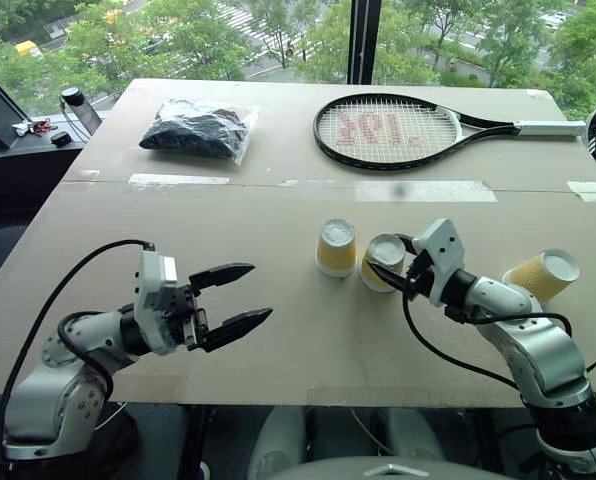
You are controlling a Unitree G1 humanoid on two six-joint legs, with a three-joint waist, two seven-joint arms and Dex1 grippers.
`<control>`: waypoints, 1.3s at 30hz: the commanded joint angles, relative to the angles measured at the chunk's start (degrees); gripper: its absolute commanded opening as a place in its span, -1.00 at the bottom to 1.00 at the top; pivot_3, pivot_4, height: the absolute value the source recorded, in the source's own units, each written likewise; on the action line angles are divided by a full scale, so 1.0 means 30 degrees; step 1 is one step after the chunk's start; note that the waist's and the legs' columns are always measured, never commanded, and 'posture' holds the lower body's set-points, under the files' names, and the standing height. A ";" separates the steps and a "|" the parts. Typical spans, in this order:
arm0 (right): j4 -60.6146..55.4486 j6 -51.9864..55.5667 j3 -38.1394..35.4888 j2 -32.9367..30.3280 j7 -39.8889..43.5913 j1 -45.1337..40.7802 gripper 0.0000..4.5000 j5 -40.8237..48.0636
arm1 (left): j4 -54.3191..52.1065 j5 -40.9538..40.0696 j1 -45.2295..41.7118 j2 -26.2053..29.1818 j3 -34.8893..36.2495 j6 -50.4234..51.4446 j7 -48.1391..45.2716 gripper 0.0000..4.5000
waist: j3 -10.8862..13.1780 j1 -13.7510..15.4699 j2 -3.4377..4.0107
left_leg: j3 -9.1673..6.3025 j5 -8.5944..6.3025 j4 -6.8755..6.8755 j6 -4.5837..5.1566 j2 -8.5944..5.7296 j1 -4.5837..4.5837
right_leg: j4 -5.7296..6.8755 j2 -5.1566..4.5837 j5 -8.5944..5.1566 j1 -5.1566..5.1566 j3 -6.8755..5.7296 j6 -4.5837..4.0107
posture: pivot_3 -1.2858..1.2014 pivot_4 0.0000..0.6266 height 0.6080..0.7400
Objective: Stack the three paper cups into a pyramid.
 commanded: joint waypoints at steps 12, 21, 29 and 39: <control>0.0774 -0.0673 -0.0325 0.0403 0.0348 -0.0786 0.98 -0.0030 | -0.0972 -0.0920 0.0345 0.0514 0.0926 -0.0160 -0.0383 1.00 | 0.0001 -0.0001 0.0002 | 0.0000 0.0000 -0.0005 0.0000 -0.0001 0.0000 | -0.0004 -0.0025 0.0000 -0.0003 -0.0003 -0.0002 | 0.03 -0.52 1.00; -0.4553 0.0962 -0.5857 -0.2110 0.0638 0.1246 0.98 0.2935 | -0.1199 -0.1783 -0.2002 0.0628 -0.0544 0.0887 -0.0460 1.00 | 0.0008 0.0038 0.0012 | -0.0031 -0.0001 -0.0006 0.0001 -0.0012 -0.0034 | -0.0032 -0.0047 0.0001 0.0003 -0.0042 0.0000 | 0.03 -0.52 1.00; -0.4914 0.2666 -1.2463 -0.3466 -0.2390 0.4707 0.98 0.1363 | -0.1595 -0.2806 -0.4683 0.1003 -0.2350 0.1900 -0.1608 1.00 | 0.0017 0.0165 0.0020 | -0.0034 0.0000 -0.0007 0.0001 -0.0019 -0.0041 | -0.0047 -0.0032 0.0002 0.0018 -0.0058 0.0002 | 0.03 -0.52 1.00; -0.3347 0.2840 -1.2770 -0.1424 -0.4657 0.6642 0.98 0.0047 | -0.1159 -0.2801 -0.5265 0.0941 -0.2754 0.1916 -0.2158 1.00 | 0.0021 0.0017 0.0037 | 0.0034 0.0000 -0.0020 0.0000 -0.0003 0.0000 | -0.0019 0.0116 0.0000 0.0005 0.0015 0.0005 | 0.03 -0.52 1.00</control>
